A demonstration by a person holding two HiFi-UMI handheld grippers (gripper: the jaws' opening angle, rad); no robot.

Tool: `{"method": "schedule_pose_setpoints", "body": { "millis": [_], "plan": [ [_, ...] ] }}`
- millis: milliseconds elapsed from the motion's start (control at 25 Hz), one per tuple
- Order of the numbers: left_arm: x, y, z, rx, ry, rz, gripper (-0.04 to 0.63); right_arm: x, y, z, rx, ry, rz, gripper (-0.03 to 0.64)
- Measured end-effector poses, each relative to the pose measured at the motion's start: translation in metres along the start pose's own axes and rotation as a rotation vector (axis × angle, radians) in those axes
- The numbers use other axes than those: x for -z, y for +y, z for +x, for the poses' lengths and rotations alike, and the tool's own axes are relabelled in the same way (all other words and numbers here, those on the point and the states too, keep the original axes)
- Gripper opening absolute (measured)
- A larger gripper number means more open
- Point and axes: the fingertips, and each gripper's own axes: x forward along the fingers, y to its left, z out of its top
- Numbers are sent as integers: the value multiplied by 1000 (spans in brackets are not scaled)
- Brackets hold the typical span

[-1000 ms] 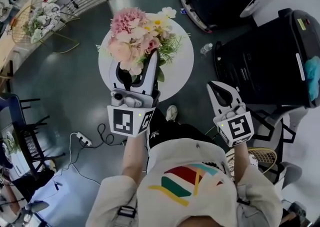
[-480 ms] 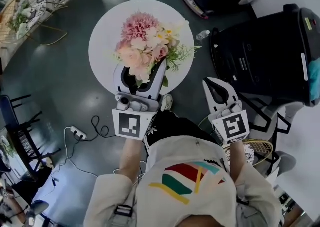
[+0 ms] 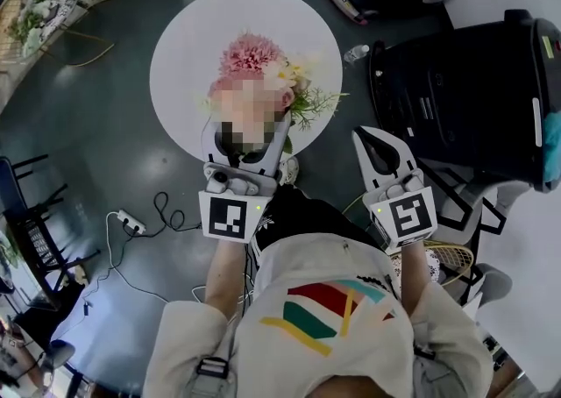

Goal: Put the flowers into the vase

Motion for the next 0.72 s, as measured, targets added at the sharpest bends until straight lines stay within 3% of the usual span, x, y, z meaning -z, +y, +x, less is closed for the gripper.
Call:
{"method": "schedule_pose_setpoints", "body": {
  "millis": [440, 720],
  "plan": [
    [10, -2, -7, -26, 38, 40, 261, 0, -12, -5, 39, -19, 68, 3],
    [12, -5, -12, -28, 74, 55, 285, -7, -13, -8, 51, -69, 58, 3]
  ]
}}
